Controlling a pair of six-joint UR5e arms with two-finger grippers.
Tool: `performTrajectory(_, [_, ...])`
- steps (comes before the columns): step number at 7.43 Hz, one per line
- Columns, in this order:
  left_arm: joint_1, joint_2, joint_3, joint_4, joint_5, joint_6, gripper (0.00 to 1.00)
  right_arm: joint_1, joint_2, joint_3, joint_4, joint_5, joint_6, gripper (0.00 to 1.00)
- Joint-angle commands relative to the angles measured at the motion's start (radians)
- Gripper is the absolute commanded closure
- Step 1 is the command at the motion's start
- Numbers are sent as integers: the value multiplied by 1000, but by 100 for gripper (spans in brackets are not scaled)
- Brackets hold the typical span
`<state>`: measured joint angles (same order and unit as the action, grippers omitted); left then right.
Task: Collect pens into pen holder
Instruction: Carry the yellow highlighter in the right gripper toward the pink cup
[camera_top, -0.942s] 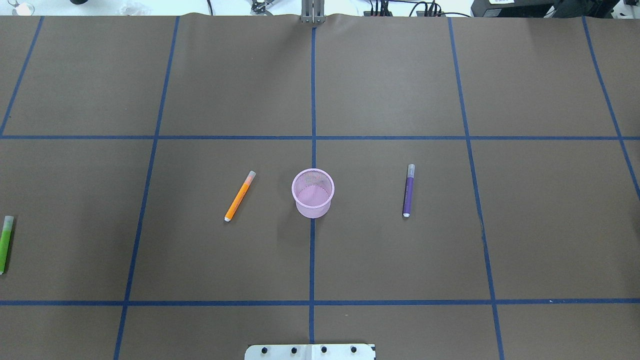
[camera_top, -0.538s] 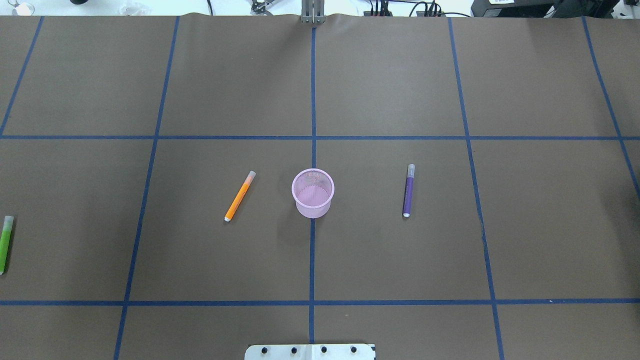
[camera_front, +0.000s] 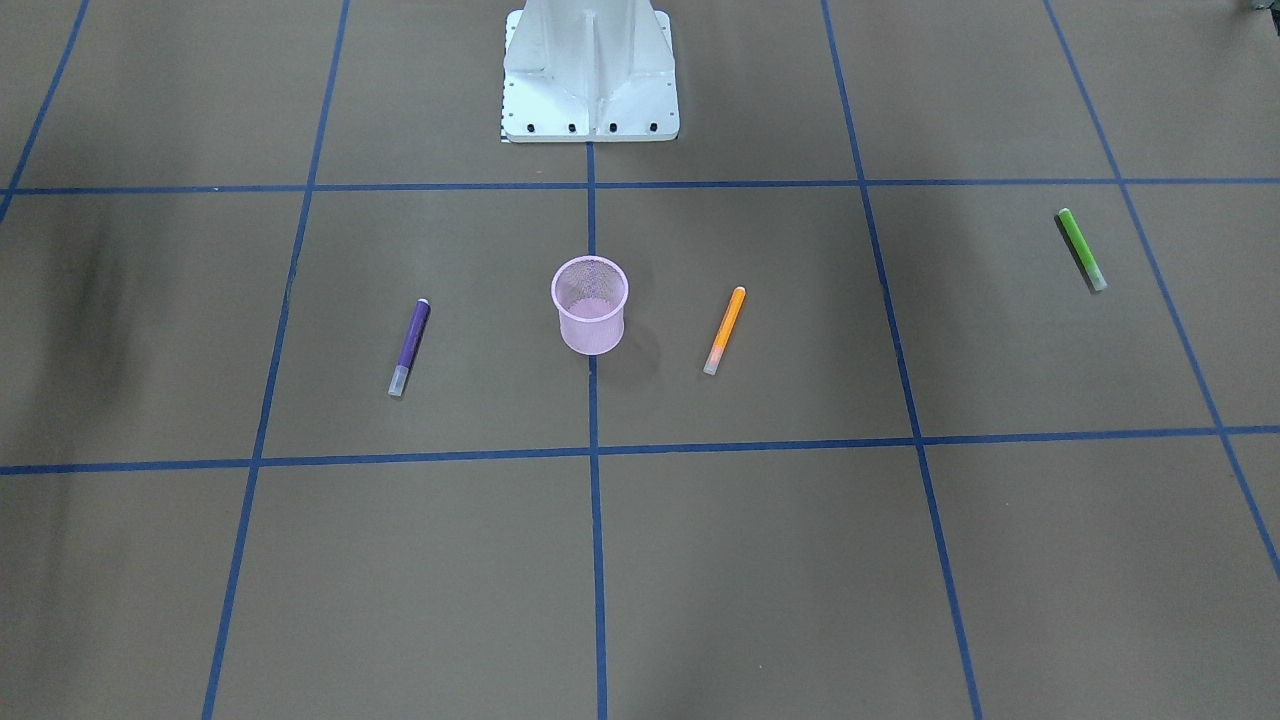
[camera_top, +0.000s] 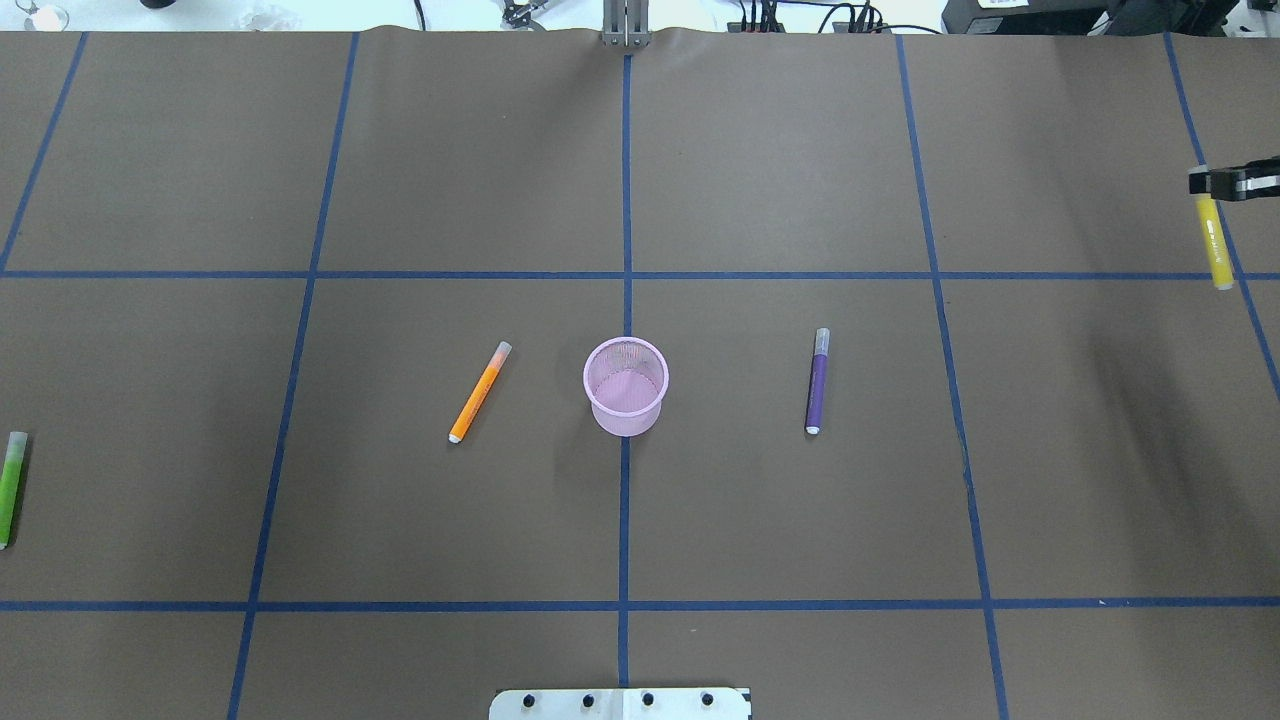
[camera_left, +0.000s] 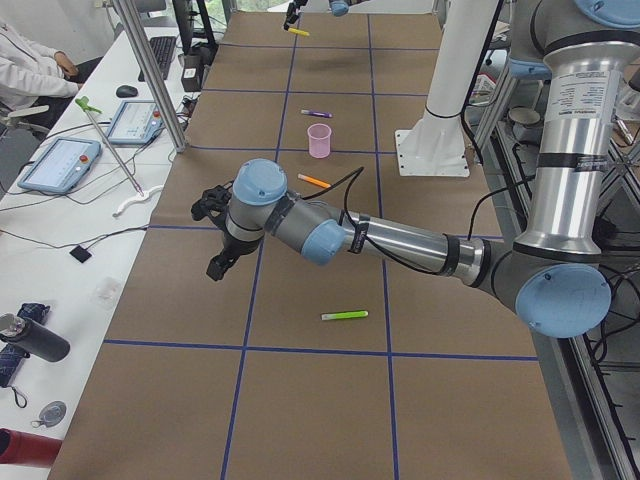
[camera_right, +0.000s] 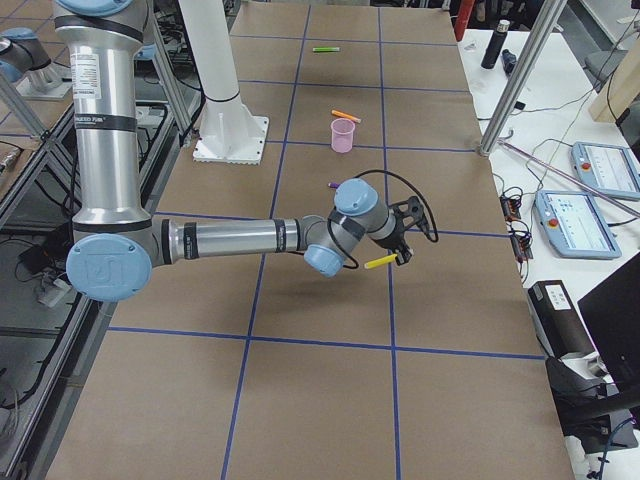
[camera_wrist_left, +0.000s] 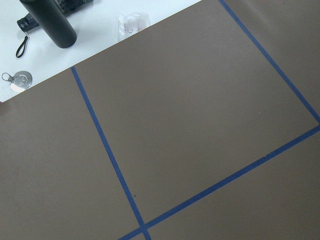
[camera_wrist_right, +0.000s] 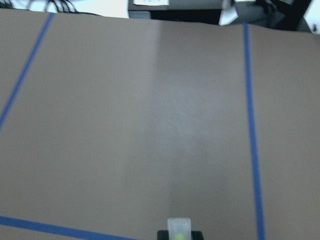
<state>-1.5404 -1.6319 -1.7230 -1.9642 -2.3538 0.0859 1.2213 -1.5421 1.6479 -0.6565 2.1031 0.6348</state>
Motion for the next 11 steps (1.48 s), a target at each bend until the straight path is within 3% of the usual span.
performTrajectory(1, [8, 7, 10, -86, -2, -75, 0, -125, 100, 119, -3, -33, 209, 100])
performTrajectory(2, [23, 18, 13, -91, -1, -125, 0, -205, 129, 162, -3, -117, 270, 100])
performTrajectory(6, [28, 21, 14, -88, 1, -146, 0, -657, 313, 190, -18, -742, 329, 100])
performTrajectory(7, [28, 21, 17, -85, 1, -146, 0, -745, 386, 181, -73, -872, 329, 100])
performTrajectory(8, [28, 21, 31, -90, 1, -146, 0, -802, 492, 161, -181, -973, 329, 100])
performTrajectory(10, [29, 21, 39, -90, 2, -146, 0, -883, 539, 113, -203, -1124, 345, 100])
performTrajectory(11, [29, 21, 40, -90, 2, -146, 0, -914, 539, 102, -203, -1155, 345, 100])
